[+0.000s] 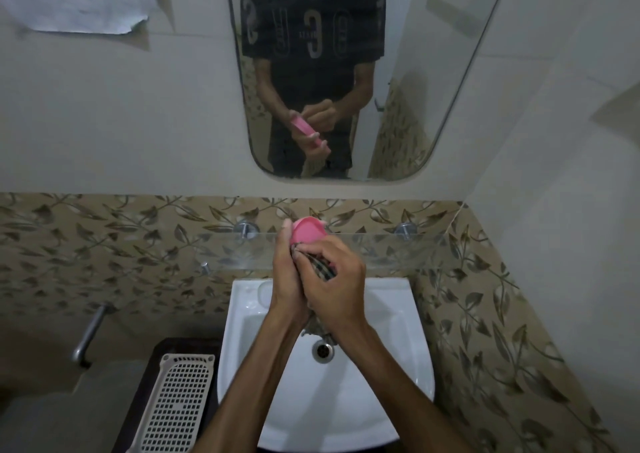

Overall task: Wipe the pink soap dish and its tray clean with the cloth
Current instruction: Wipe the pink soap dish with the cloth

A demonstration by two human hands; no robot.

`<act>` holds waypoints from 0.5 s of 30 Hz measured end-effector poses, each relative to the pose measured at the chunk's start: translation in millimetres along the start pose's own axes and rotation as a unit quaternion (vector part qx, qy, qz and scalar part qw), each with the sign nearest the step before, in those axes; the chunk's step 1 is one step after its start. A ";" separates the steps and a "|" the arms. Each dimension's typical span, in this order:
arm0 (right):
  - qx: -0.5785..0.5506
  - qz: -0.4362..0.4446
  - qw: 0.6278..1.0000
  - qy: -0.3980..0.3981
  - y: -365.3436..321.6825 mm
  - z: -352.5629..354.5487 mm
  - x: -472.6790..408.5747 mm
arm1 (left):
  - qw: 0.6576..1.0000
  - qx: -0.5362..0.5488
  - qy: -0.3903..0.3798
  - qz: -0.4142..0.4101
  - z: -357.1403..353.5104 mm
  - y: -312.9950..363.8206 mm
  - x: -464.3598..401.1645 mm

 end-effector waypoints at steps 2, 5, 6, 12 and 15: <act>-0.010 -0.003 1.000 0.019 -4.0 -0.3 -14.5 | 1.000 0.020 0.003 -0.015 -3.1 -1.3 0.5; -0.068 -0.044 0.996 0.031 1.3 -1.9 -23.0 | 0.999 0.016 -0.007 -0.035 -7.6 5.1 -1.1; -0.094 -0.067 0.993 0.036 5.8 -2.5 -22.6 | 0.999 0.010 -0.007 -0.040 -8.4 6.1 -0.8; -0.132 -0.194 0.971 0.054 31.8 -2.7 -26.7 | 0.999 -0.026 0.000 -0.042 -6.6 0.5 7.4; -0.113 -0.209 0.969 0.069 34.9 1.3 -21.0 | 0.998 -0.043 0.010 -0.053 -2.2 2.3 5.6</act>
Point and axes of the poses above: each hand's wrist, its own x-axis away from the middle knuckle, its own z-axis out of the back of the hand, y = z × x, the point moved 8 cm from there along -x, towards the middle knuckle, and after that the axes turned 7 degrees about -y, right-handed, at the moved point
